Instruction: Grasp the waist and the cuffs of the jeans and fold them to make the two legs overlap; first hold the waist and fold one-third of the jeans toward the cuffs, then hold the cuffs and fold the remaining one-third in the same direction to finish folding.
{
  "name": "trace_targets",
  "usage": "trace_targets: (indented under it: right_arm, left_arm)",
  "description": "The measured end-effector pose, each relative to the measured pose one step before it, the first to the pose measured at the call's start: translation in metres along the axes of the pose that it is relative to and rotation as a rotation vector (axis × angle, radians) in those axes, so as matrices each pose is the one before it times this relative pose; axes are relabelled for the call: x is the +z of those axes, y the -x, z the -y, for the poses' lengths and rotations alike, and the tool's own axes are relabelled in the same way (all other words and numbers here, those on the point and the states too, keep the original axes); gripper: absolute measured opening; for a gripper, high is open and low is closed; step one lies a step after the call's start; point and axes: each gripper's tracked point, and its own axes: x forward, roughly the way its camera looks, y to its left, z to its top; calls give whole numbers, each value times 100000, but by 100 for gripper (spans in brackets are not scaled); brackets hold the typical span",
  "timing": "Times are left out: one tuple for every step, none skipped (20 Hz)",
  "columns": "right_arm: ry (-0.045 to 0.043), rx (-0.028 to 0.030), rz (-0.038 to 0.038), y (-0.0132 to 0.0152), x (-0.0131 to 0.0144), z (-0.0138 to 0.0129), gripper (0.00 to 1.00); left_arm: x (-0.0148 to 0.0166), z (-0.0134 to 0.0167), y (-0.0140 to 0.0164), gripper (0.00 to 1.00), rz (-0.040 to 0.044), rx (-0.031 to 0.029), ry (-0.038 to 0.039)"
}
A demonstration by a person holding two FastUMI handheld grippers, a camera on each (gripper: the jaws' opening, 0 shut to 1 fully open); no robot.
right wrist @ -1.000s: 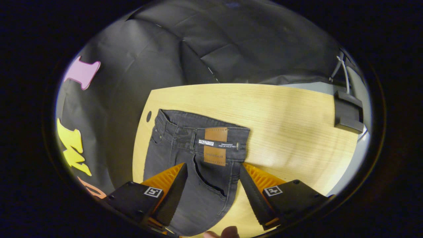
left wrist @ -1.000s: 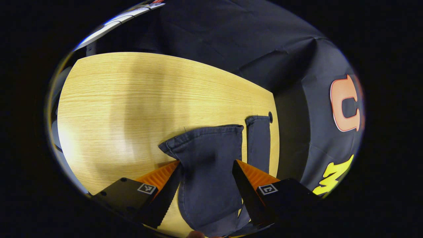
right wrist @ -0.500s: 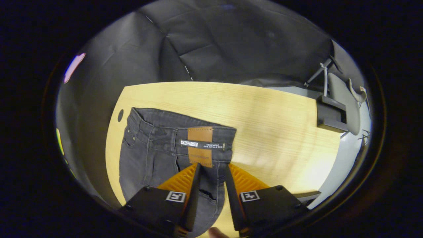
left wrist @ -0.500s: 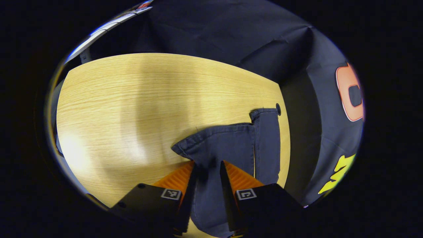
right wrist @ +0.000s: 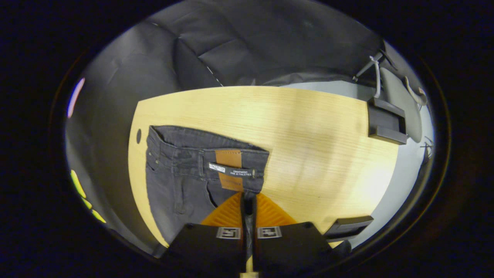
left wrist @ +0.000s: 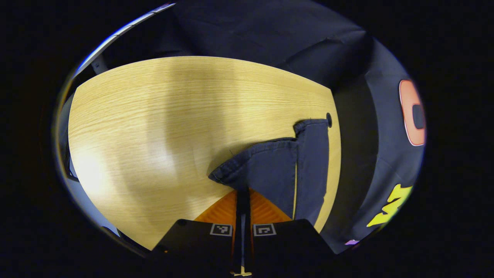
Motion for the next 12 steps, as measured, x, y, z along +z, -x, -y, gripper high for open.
trace_targets:
  right_arm:
    - [-558,2466,-1009,1102,30,-655,0]
    - [269,2708,-1234,888,-172,-724,0]
    - [514,3155,-973,1097,-223,-1265,0]
    - [626,3204,-411,1157,-115,-1542,0]
    - [673,3311,-201,1072,-46,-1611,0]
    - [1753,2742,205,858,163,-1665,0]
    - [2376,1224,564,523,292,-1516,1]
    - [3008,1432,356,204,291,-1656,0]
    - [3445,950,-709,-120,309,-1676,0]
    - [2572,354,-477,-336,378,-1518,1]
    - [977,710,-558,-483,512,-1570,0]
    - [500,715,-992,-721,448,-1523,1]
  left_arm:
    - [-228,1033,600,6,-1003,-2088,1011]
    - [-84,906,562,6,-513,-1371,1489]
    - [-226,953,523,6,-836,-1518,2060]
    - [-115,854,603,6,-1679,-1551,1327]
    - [30,855,567,6,-978,-653,516]
    - [425,774,384,6,35,-132,-617]
    - [618,827,190,6,230,142,-1030]
    - [807,1049,-103,6,231,113,-85]
    - [668,1274,-310,5,-740,-215,1112]
    - [408,1270,15,6,-1458,-601,1840]
    - [302,1412,-349,5,-1493,-626,1588]
    - [250,995,-733,6,-1360,473,715]
